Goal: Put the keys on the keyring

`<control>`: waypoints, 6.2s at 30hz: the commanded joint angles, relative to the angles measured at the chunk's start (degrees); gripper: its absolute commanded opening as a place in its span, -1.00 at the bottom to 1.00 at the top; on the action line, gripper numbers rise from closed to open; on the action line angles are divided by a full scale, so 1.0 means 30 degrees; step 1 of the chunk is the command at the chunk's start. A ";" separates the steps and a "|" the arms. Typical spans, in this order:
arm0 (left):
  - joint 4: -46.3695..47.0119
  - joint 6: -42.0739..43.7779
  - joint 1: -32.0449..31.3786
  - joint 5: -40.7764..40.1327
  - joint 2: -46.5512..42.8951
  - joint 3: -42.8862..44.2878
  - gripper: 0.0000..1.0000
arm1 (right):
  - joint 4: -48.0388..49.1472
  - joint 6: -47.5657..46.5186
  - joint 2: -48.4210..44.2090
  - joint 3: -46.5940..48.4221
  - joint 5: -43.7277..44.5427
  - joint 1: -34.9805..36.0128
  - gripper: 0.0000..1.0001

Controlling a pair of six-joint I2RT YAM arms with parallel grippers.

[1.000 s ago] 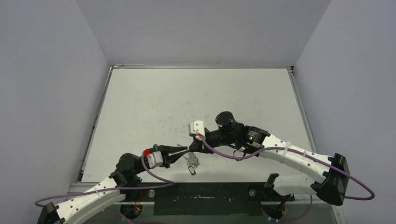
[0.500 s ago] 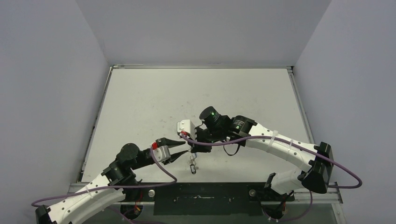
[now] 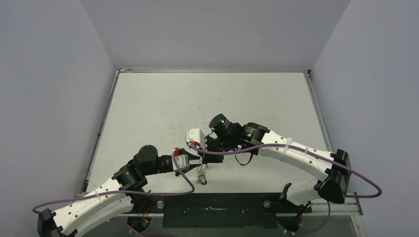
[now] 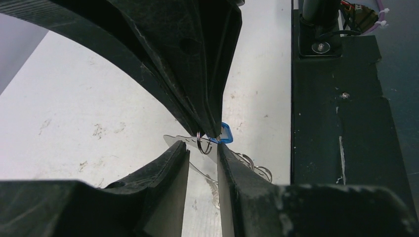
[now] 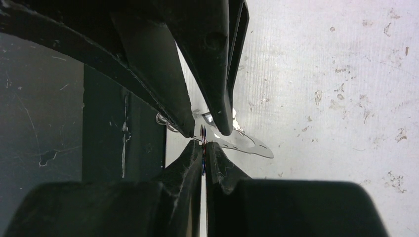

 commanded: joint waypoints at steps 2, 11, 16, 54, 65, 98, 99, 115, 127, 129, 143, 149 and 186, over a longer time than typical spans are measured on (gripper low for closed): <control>0.1645 -0.0051 -0.0014 0.1006 0.0492 0.0553 -0.54 | 0.0628 0.0234 -0.0045 0.0960 0.0071 0.0145 -1.00; 0.2271 -0.0400 -0.0024 0.0951 0.0234 0.0214 -1.00 | 0.0755 0.0205 -0.0089 0.0765 0.0385 0.0132 -1.00; 0.2661 -0.0766 -0.0014 0.0614 -0.0203 -0.0343 -1.00 | 0.1533 0.0425 -0.0522 0.0280 0.1094 0.0036 -0.55; 1.2840 -0.4035 -0.0012 -0.1122 -0.2978 -0.5546 -1.00 | 0.8921 0.1450 -0.3678 -0.5136 -0.5223 -0.2523 -0.43; 1.2691 -0.3990 -0.0021 -0.1092 -0.3210 -0.5451 -1.00 | 0.7813 0.0872 -0.3617 -0.5106 -0.4513 -0.2539 -0.78; 0.6300 -0.2206 -0.0015 -0.3677 -0.5235 -0.4029 -1.00 | 1.1762 0.3122 -0.6211 -0.8811 -0.0181 -0.3838 0.67; 0.6060 -0.2152 -0.0027 -0.4147 -0.5056 -0.3956 -1.00 | 1.2138 0.3521 -0.6265 -0.9125 -0.0019 -0.4024 0.70; 1.0442 -0.0716 0.0385 -0.8381 0.7401 0.0177 -1.00 | 1.3791 0.7368 -0.9451 -1.3712 0.5973 -0.8079 1.00; 1.2611 -0.2007 0.6233 -0.5363 1.4120 0.3665 -0.78 | 1.2827 0.7281 -1.2559 -1.5599 1.3092 -1.2115 1.00; 1.2641 -0.2442 0.6936 -0.5822 1.4729 0.3987 -0.22 | 1.3353 0.7206 -1.2814 -1.6192 1.3766 -1.2587 1.00; 0.6651 -0.4937 1.0855 -1.7315 0.8178 0.0737 0.94 | 2.3024 0.8273 -0.9814 -2.0679 1.7979 -1.6706 1.00; 0.8508 -0.4510 1.1501 -1.8446 0.7324 -0.2395 0.94 | 3.0055 0.8161 -0.4386 -2.1099 1.7486 -1.7419 1.00; 2.0452 -0.4476 1.6245 -1.2733 2.0162 -0.1609 0.94 | 3.1171 0.7207 0.4203 -1.6524 1.7717 -1.7605 1.00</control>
